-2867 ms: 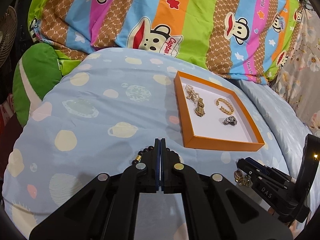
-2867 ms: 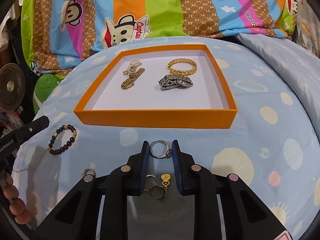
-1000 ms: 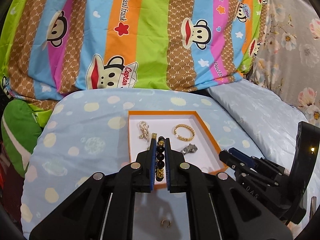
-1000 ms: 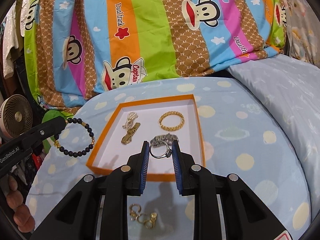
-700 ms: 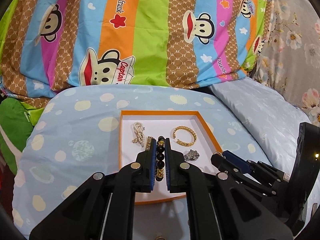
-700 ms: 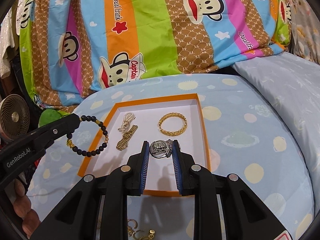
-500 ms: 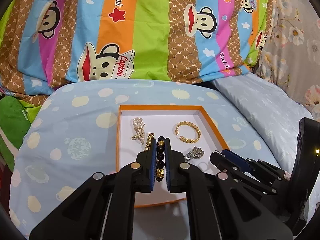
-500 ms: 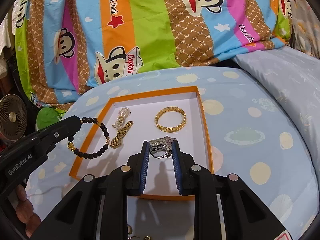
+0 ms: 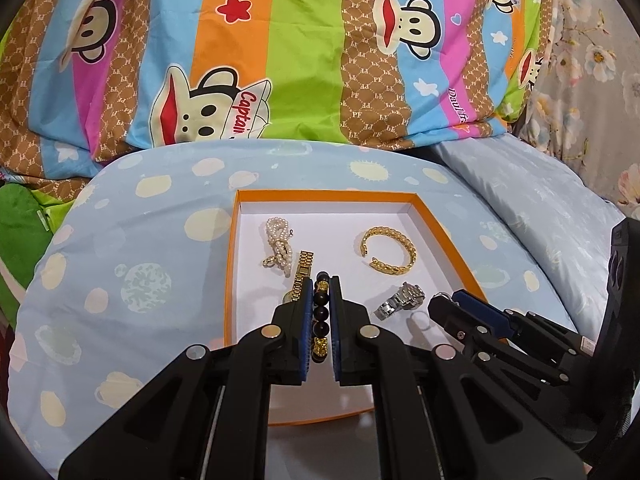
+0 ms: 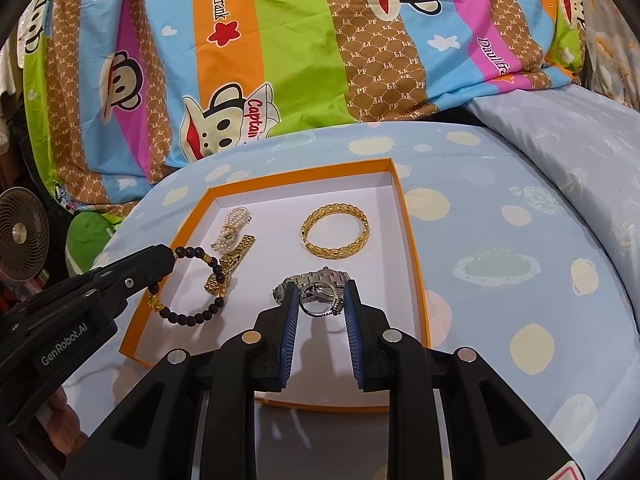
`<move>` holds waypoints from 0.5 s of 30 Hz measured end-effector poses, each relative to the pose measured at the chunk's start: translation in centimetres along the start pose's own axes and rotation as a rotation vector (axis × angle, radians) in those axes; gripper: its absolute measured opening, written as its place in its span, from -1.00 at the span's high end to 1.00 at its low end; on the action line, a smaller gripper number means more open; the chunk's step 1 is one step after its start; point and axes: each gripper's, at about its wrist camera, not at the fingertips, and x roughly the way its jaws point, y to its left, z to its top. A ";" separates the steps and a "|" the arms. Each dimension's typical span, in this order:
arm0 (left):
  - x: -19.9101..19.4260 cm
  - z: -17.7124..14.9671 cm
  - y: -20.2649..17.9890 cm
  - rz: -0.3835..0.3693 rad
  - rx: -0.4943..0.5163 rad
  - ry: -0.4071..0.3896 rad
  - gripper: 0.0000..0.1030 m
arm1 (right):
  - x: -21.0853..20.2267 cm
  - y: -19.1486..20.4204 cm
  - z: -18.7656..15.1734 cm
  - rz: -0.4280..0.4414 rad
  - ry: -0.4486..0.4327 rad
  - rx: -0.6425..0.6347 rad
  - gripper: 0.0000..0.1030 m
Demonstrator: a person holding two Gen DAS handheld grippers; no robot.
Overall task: Organize jewelry
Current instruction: 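Release the ring with the right tool while the left tool releases the bracelet in the box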
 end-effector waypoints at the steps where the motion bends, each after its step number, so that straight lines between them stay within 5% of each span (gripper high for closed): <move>1: 0.0 0.0 0.1 -0.001 -0.002 -0.001 0.87 | 0.0 0.0 -0.1 -0.001 0.001 -0.001 0.57; 15: 0.6 -0.1 0.8 -0.006 -0.024 0.003 0.86 | 0.5 0.0 -0.2 -0.011 0.002 -0.006 0.57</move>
